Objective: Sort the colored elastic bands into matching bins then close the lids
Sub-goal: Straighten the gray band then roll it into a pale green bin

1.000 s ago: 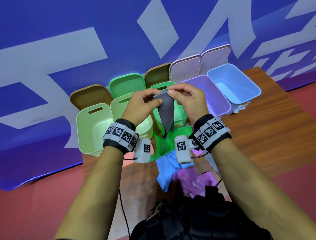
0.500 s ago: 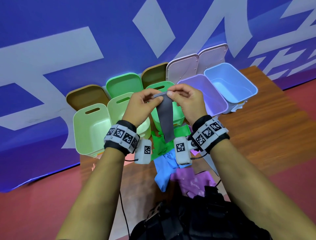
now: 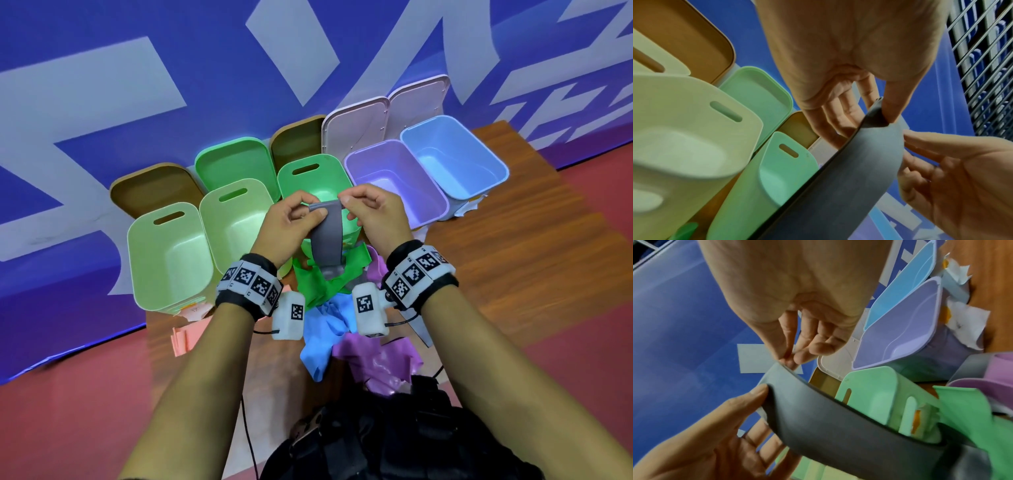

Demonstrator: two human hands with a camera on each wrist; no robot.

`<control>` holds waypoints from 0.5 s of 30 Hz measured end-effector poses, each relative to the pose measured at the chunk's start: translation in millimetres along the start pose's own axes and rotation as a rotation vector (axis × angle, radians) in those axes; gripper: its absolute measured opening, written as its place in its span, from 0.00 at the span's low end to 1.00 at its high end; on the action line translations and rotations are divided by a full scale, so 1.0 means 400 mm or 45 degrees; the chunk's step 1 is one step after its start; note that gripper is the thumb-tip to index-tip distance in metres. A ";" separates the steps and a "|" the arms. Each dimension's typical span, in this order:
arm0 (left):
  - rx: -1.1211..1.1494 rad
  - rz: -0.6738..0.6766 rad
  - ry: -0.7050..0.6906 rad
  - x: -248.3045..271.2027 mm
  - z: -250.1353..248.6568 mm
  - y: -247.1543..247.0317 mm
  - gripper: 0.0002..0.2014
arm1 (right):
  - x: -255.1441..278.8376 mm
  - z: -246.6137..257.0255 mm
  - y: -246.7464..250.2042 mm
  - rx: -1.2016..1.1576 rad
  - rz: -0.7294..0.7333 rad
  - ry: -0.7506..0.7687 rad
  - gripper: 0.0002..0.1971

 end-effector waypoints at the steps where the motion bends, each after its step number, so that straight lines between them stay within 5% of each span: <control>1: -0.024 -0.002 0.023 -0.001 0.015 -0.007 0.08 | -0.004 -0.016 0.008 0.019 -0.006 -0.029 0.04; 10: -0.050 0.004 0.259 -0.002 0.172 -0.064 0.02 | -0.040 -0.201 0.074 0.166 0.014 -0.318 0.11; 15: -0.062 -0.009 0.337 -0.007 0.244 -0.069 0.09 | -0.047 -0.305 0.061 0.321 0.103 -0.456 0.10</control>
Point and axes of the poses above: each hand's wrist, its own x-axis away from the middle knuckle, its own y-axis out of the back of the hand, z = x × y, the point moved 1 cm from there along -x, towards the middle knuckle, and after that the axes turned 6 degrees about -z, right-handed, at the moved point
